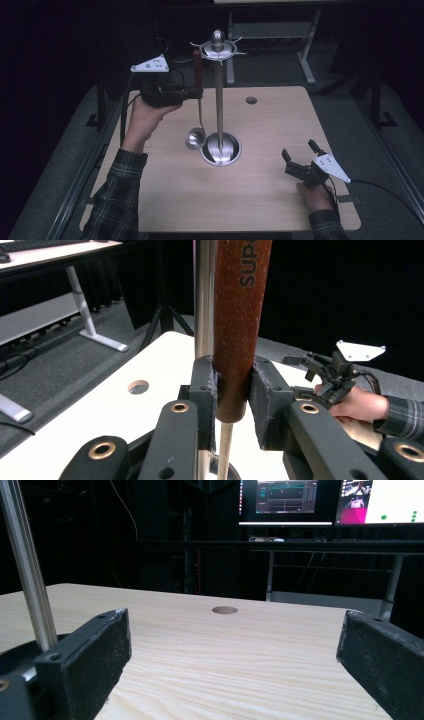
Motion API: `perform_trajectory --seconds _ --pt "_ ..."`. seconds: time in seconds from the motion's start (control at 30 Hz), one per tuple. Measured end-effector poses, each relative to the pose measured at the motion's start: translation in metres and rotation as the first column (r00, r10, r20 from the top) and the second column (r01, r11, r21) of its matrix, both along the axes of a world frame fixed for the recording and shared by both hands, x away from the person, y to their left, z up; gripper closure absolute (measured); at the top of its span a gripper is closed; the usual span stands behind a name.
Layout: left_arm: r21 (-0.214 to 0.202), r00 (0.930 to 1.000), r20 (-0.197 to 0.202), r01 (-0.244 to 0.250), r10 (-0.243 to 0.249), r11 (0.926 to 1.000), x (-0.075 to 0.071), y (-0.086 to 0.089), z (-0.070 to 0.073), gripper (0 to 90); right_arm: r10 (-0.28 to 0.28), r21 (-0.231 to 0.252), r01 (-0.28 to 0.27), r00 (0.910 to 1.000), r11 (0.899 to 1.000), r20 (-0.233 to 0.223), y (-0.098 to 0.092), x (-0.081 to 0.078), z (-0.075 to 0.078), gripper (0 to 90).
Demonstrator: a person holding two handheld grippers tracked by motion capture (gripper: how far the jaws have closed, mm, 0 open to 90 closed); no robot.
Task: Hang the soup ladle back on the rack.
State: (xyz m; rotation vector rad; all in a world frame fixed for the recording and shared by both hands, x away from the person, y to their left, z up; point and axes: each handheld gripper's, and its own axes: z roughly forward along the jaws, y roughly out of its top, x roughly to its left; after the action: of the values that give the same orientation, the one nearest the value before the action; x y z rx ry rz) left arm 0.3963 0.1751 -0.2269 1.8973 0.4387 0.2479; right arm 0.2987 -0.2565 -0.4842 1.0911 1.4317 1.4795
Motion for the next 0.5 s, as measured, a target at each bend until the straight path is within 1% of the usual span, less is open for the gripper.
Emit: perform_trajectory --seconds 0.13,0.27,0.33,0.37,0.5 --pt "-0.005 1.0000 -0.005 0.003 -0.003 1.0000 0.0001 -0.0019 -0.0010 74.0 0.000 -0.001 0.000 1.0000 1.000 0.001 -0.0001 0.0000 0.0000 0.2" --pt "-0.002 1.0000 0.001 -0.001 0.001 1.0000 -0.0001 -0.0011 -0.0012 73.2 0.001 -0.001 -0.001 1.0000 1.000 0.001 0.0000 0.0000 0.0000 0.2" --pt "0.000 1.0000 0.001 -0.003 0.003 1.0000 0.0002 -0.0001 -0.0009 72.2 0.002 -0.001 -0.002 1.0000 1.000 0.001 0.0000 0.0000 0.0000 0.2" --pt "-0.003 1.0000 -0.004 -0.004 0.004 1.0000 0.0001 0.0003 -0.0011 71.1 0.002 -0.001 -0.002 1.0000 1.000 0.001 0.0000 0.0000 0.0000 0.2" --pt "0.003 0.9999 -0.010 -0.013 0.013 0.9999 -0.0005 0.0032 -0.0026 66.5 0.002 -0.002 -0.002 1.0000 1.000 0.001 0.0000 0.0001 0.0000 0.2"
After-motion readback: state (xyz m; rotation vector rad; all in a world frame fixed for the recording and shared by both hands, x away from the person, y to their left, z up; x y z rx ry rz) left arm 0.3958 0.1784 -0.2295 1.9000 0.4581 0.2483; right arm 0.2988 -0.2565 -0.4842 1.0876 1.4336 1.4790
